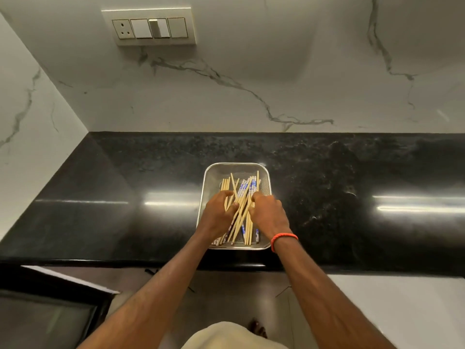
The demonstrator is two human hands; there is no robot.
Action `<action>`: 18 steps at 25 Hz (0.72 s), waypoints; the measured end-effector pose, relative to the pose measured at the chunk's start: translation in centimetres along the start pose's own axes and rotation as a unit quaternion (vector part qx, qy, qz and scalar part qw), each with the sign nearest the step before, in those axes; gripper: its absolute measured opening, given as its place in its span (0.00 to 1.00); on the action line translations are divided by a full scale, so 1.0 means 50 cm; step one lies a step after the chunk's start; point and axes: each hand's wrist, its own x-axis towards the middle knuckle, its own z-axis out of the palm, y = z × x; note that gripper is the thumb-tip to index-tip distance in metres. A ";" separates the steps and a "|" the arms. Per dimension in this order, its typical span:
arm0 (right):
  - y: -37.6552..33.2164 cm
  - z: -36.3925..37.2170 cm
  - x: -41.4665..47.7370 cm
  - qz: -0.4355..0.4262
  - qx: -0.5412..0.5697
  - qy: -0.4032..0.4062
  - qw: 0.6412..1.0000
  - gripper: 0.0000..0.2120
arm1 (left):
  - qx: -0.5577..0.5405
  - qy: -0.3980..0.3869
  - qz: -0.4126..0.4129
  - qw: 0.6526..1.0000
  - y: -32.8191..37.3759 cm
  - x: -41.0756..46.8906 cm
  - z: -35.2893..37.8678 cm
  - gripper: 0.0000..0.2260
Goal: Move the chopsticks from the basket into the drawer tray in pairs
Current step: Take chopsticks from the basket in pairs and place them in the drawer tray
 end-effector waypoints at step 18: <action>-0.007 0.067 0.060 0.027 0.005 0.057 0.998 0.16 | -0.139 -0.082 -0.056 0.985 -0.054 0.070 -0.017 0.07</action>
